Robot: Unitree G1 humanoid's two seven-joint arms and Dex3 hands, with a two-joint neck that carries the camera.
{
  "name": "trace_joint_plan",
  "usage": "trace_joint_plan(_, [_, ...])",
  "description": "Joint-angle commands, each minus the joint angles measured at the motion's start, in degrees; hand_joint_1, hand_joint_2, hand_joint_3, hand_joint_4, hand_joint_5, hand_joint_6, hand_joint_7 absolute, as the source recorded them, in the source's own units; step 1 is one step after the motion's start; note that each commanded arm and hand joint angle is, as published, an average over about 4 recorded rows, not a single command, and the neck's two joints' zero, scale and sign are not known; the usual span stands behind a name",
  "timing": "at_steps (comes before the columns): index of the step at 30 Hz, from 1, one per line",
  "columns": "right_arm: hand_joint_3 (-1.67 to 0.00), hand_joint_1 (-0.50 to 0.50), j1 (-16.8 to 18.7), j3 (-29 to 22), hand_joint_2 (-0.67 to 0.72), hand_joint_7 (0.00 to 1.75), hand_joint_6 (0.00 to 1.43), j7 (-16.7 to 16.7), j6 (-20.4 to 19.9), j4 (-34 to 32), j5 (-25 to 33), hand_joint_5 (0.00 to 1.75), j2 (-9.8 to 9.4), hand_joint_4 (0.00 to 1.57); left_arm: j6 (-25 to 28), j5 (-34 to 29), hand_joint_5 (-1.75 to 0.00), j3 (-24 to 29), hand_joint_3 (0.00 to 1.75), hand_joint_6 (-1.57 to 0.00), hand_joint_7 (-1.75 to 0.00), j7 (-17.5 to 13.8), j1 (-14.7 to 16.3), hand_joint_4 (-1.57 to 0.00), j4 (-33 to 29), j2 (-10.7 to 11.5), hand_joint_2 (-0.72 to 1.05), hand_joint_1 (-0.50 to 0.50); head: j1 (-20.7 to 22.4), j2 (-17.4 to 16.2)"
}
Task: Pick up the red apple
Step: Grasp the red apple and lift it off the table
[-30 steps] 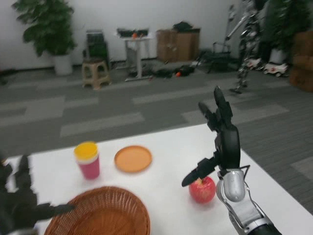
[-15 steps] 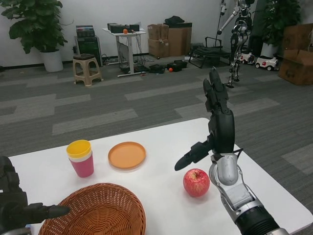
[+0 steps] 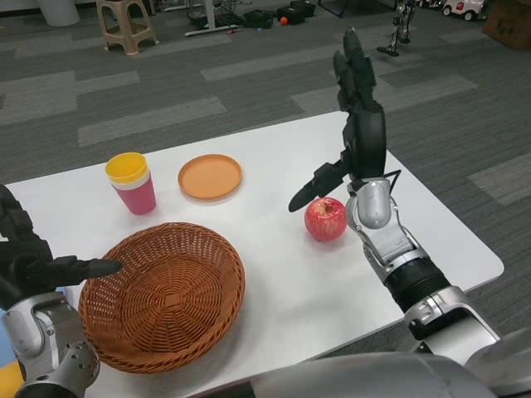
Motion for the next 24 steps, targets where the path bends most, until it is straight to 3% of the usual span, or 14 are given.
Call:
trace_joint_plan(1, [0.00,-0.46,0.6,1.2,0.72,0.00,0.00,1.3,1.1,1.5,0.7,0.00,-0.95,0.00,1.4,0.9,-0.10,-0.2,0.00,0.00,-0.07,-1.0,0.4,0.00,0.2,2.0,-0.46,-0.48,1.0,-0.3])
trace_joint_plan(6, [0.00,-0.46,0.6,3.0,0.72,0.00,0.00,2.2,1.9,2.5,1.0,0.00,-1.43,0.00,3.3,1.1,-0.10,-0.2,0.00,0.00,-0.07,-2.8,0.6,0.00,0.0,2.8,-0.37,-0.48,2.0,-0.2])
trace_joint_plan(12, [0.00,-0.46,1.2,4.5,0.72,0.00,0.00,3.5,2.4,2.9,1.1,0.00,-1.76,0.00,7.7,1.1,-0.15,0.2,0.00,0.00,-0.07,-7.3,1.2,0.00,-1.1,4.5,-0.37,-0.44,2.8,-0.1])
trace_joint_plan(14, [0.00,-0.46,1.9,4.6,0.72,0.00,0.00,3.8,2.7,2.3,1.3,0.00,-2.05,0.00,9.6,1.1,-0.21,0.8,0.00,0.00,-0.10,-9.6,1.5,0.00,-1.8,5.0,-0.33,-0.43,3.0,-0.1])
trace_joint_plan(18, [0.00,-0.46,3.9,4.9,0.72,0.00,0.00,4.3,3.2,0.5,1.8,0.00,-2.92,0.00,12.2,2.1,-0.10,2.1,0.00,0.00,-0.14,-11.3,2.3,0.00,-3.2,5.8,-0.19,-0.44,3.8,0.4])
trace_joint_plan(24, [0.00,-0.46,8.0,3.3,0.72,0.00,0.00,4.6,3.7,-1.8,2.5,0.00,-4.44,0.00,17.6,4.0,-0.15,5.7,0.00,0.00,-0.17,-13.3,3.7,0.00,-5.6,6.7,-0.19,-0.43,5.9,1.8])
